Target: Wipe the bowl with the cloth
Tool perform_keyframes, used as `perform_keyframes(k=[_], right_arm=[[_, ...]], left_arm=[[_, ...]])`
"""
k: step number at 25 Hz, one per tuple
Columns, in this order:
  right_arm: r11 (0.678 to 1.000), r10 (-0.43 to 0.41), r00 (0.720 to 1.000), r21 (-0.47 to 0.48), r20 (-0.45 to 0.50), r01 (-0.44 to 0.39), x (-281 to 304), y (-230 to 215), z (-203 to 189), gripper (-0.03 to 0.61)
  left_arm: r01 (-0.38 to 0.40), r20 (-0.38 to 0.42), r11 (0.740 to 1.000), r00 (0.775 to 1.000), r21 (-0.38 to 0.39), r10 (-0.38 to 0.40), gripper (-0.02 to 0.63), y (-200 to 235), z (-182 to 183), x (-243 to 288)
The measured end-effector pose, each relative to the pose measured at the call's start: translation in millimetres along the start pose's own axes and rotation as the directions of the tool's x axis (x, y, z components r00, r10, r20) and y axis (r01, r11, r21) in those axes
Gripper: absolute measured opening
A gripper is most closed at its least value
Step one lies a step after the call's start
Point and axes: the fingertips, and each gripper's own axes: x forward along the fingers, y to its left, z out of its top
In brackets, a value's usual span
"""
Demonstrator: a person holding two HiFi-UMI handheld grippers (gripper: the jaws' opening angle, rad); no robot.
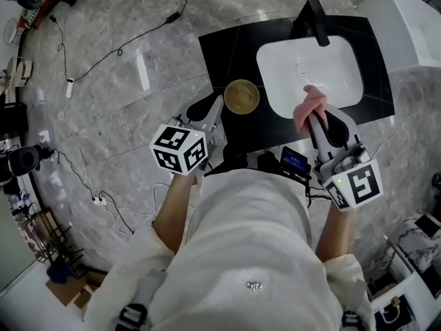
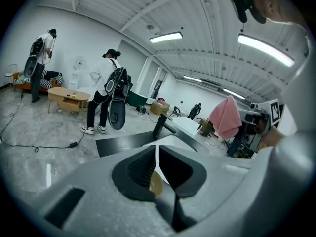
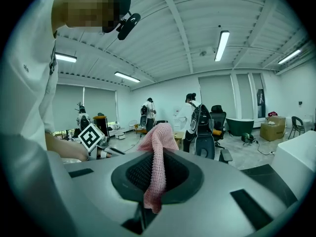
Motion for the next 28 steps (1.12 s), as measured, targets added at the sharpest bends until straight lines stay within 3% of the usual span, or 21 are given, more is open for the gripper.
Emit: perform_keyframes(k=[7, 10, 16, 28], right_arm=[[0.998, -0.053, 0.998, 0.028, -0.034, 0.054, 13, 4, -12, 0.015], [0.996, -0.077, 0.996, 0.034, -0.049, 0.078, 13, 5, -14, 0.015], [0.991, -0.121, 0.989, 0.049, -0.079, 0.125, 12, 7, -21, 0.015], [0.982, -0.166, 0.977, 0.071, -0.136, 0.177, 27, 13, -34, 0.015]], left_arm=[[0.02, -0.084, 1.0, 0.996, -0.001, -0.02, 0.024, 26, -19, 21], [0.042, -0.125, 0.999, 0.991, -0.02, -0.044, 0.08, 32, -31, 30], [0.055, -0.192, 0.997, 0.979, -0.062, -0.066, 0.1, 45, -55, 48], [0.044, -0.335, 0.99, 0.938, -0.136, -0.088, 0.107, 69, -116, 76]])
